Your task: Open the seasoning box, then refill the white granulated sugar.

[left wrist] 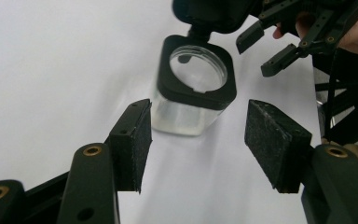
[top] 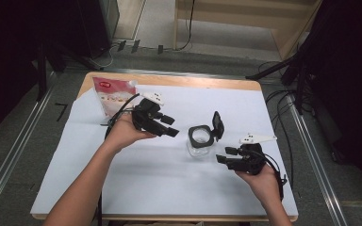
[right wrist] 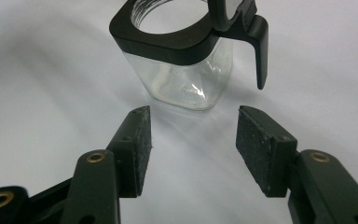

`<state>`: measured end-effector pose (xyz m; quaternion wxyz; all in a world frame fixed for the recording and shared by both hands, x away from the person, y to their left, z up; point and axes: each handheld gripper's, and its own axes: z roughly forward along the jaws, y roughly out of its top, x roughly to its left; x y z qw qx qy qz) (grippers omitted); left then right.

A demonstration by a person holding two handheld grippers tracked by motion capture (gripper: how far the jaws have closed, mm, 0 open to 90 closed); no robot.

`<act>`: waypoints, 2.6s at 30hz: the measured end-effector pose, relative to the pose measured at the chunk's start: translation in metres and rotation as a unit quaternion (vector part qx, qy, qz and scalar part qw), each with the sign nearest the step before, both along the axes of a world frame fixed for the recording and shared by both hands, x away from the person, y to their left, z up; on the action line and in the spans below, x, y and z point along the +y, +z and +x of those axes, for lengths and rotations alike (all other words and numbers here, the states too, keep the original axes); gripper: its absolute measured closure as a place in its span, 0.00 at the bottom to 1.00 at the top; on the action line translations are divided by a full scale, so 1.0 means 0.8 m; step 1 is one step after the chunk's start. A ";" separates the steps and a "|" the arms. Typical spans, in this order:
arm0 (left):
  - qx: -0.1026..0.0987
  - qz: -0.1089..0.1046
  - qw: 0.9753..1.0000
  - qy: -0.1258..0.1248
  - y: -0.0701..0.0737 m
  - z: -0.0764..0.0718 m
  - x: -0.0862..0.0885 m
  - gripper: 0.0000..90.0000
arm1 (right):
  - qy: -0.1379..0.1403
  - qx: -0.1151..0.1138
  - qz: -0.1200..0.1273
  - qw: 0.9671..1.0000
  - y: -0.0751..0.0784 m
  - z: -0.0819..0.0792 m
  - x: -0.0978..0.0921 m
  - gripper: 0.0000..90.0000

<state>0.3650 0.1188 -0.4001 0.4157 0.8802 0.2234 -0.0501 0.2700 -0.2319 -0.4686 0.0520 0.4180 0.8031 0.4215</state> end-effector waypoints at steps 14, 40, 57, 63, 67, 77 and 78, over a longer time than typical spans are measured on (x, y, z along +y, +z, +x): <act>0.012 0.013 0.999 0.033 0.009 -0.001 0.065 0.47 | 0.006 -0.001 -0.011 1.000 -0.001 0.008 0.002 0.51; -0.010 0.012 0.989 0.145 0.017 -0.005 0.176 0.47 | 0.001 -0.003 -0.004 1.000 0.000 0.017 -0.007 0.52; -0.019 0.003 0.975 0.221 0.015 -0.006 0.239 0.42 | 0.023 0.000 -0.005 1.000 -0.007 0.024 0.007 0.50; -0.027 0.009 0.972 0.235 0.017 -0.005 0.254 0.44 | 0.020 -0.001 -0.008 1.000 -0.007 0.023 0.005 0.50; -0.038 0.008 0.966 0.254 0.019 0.001 0.264 0.42 | 0.017 0.000 -0.005 1.000 -0.007 0.022 0.002 0.51; -0.037 0.000 0.964 0.263 0.013 0.036 0.271 0.38 | 0.003 0.007 -0.009 1.000 -0.010 0.017 -0.006 0.51; -0.044 0.002 0.965 0.260 0.011 0.040 0.270 0.38 | 0.003 0.007 -0.009 1.000 -0.010 0.017 -0.006 0.51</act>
